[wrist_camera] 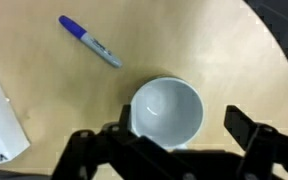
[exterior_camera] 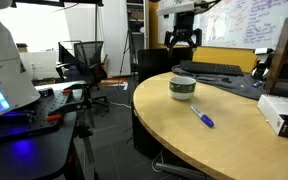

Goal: Move the cup to the bottom of the table

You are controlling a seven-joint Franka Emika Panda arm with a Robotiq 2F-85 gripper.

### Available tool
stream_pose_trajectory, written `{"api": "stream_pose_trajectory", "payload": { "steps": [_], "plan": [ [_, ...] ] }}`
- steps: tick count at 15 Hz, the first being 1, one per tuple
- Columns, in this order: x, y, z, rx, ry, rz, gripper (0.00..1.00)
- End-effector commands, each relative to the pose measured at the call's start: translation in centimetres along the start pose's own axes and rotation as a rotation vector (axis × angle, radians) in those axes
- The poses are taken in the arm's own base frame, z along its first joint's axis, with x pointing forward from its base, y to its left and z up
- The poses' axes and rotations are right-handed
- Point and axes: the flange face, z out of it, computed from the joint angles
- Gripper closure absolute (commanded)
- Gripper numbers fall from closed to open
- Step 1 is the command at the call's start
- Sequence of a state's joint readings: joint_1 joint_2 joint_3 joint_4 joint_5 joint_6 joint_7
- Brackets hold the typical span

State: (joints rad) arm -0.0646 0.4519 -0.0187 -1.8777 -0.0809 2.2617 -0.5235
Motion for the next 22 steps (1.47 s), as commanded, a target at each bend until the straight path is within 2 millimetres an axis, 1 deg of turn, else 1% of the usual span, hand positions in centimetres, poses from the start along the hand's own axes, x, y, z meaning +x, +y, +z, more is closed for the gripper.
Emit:
{"api": "stream_pose_trajectory", "payload": {
  "steps": [1, 4, 5, 8, 9, 10, 11, 12, 13, 17, 19, 20, 21, 22],
  "plan": [
    [2.2, 1.7, 3.0, 0.052, 0.026, -0.031, 0.00],
    [3.6, 2.5, 6.2, 0.078, 0.034, -0.044, 0.00],
    [4.0, 2.8, 7.0, 0.082, 0.034, -0.043, 0.00],
    [5.1, 3.8, 8.7, 0.084, 0.038, -0.026, 0.00],
    [5.5, 4.2, 9.2, 0.086, 0.038, -0.023, 0.02],
    [5.8, 4.4, 9.6, 0.084, 0.031, -0.022, 0.07],
    [6.1, 4.7, 10.0, 0.083, 0.025, -0.019, 0.18],
    [6.2, 4.9, 10.3, 0.091, 0.027, -0.016, 0.32],
    [6.4, 5.1, 10.6, 0.091, 0.028, -0.015, 0.41],
    [6.6, 5.4, 11.2, 0.084, 0.035, -0.016, 0.73],
    [6.5, 5.4, 11.2, 0.079, 0.037, -0.014, 0.86],
    [6.4, 5.4, 11.2, 0.079, 0.040, -0.014, 0.95],
    [6.4, 5.4, 11.3, 0.080, 0.042, -0.013, 0.99],
    [6.3, 5.4, 11.4, 0.081, 0.043, -0.010, 1.00]
  ]
}}
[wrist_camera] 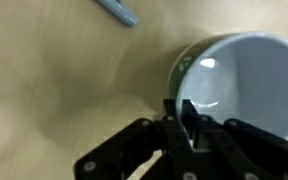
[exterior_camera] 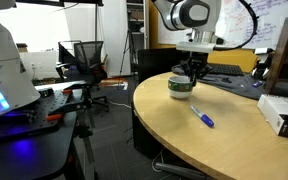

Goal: Move the cup to the bottom of the table

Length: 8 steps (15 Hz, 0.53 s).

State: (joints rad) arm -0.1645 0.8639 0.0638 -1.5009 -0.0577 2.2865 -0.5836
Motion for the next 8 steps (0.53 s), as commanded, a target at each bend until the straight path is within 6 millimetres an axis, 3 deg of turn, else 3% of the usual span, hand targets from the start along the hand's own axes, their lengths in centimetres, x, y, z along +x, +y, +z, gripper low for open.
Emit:
{"api": "stream_pose_trajectory", "payload": {
  "steps": [1, 5, 8],
  "plan": [
    [0.0, 0.0, 0.1, 0.011, 0.010, 0.004, 1.00],
    [-0.7, -0.8, -1.0, -0.003, 0.033, -0.010, 0.98],
    [-2.5, -2.7, -1.4, -0.020, 0.044, -0.018, 0.98]
  ]
}}
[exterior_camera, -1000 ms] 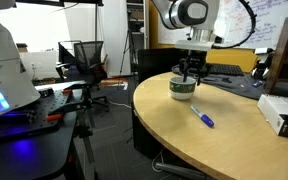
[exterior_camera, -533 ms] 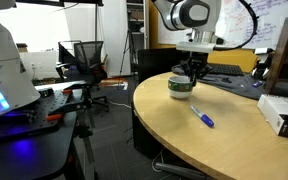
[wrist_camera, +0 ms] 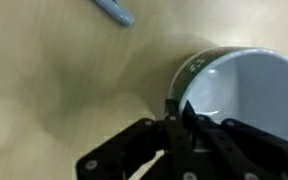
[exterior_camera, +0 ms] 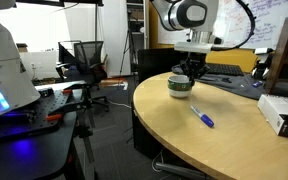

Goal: Move the cup to the bottom of the table

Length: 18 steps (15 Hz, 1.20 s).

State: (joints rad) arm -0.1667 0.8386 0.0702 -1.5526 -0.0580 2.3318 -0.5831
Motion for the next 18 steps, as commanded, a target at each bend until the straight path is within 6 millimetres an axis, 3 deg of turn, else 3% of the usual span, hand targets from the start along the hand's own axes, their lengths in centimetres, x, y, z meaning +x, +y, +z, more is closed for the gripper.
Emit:
{"api": "stream_pose_trajectory", "payload": {
  "steps": [1, 7, 10, 13, 18],
  "plan": [
    [-3.0, -2.9, -1.4, -0.013, 0.031, -0.005, 0.98],
    [-9.3, -9.0, -1.8, 0.011, 0.083, 0.053, 0.98],
    [-11.3, -11.2, -1.7, -0.004, 0.115, 0.112, 0.98],
    [-12.4, -11.7, -1.7, -0.039, 0.125, 0.165, 0.98],
    [-12.4, -11.2, -1.0, -0.026, 0.083, 0.198, 0.98]
  ]
}}
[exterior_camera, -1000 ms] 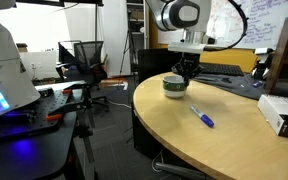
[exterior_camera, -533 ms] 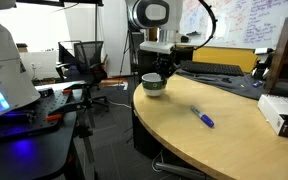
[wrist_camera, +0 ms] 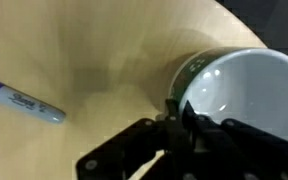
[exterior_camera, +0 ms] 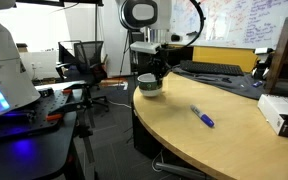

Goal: Move the cup to the bottom of the table

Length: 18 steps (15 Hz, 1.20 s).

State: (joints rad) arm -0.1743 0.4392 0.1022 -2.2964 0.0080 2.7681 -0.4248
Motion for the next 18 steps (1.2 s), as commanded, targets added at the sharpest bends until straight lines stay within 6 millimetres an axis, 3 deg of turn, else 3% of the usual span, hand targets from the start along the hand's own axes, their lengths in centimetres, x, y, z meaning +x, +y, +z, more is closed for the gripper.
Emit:
{"api": "stream_pose_trajectory", "payload": {
  "steps": [1, 2, 3, 4, 7, 9, 12, 14, 18],
  "plan": [
    [0.1, 0.3, -0.5, -0.014, -0.016, 0.029, 0.98],
    [0.1, 0.3, -0.5, -0.011, -0.015, 0.035, 0.98],
    [0.1, 0.4, -0.5, -0.006, -0.013, 0.038, 0.75],
    [0.1, 0.5, -0.4, -0.007, -0.016, 0.046, 0.64],
    [0.3, 0.5, -0.9, -0.005, -0.025, 0.054, 0.42],
    [0.0, 0.4, -1.8, 0.001, -0.033, 0.070, 0.27],
    [-0.8, 0.2, -5.2, 0.019, -0.073, 0.146, 0.05],
    [-1.2, 0.4, -8.1, 0.004, -0.101, 0.219, 0.00],
    [-1.7, 0.7, -14.3, -0.034, -0.114, 0.302, 0.00]
  ]
}}
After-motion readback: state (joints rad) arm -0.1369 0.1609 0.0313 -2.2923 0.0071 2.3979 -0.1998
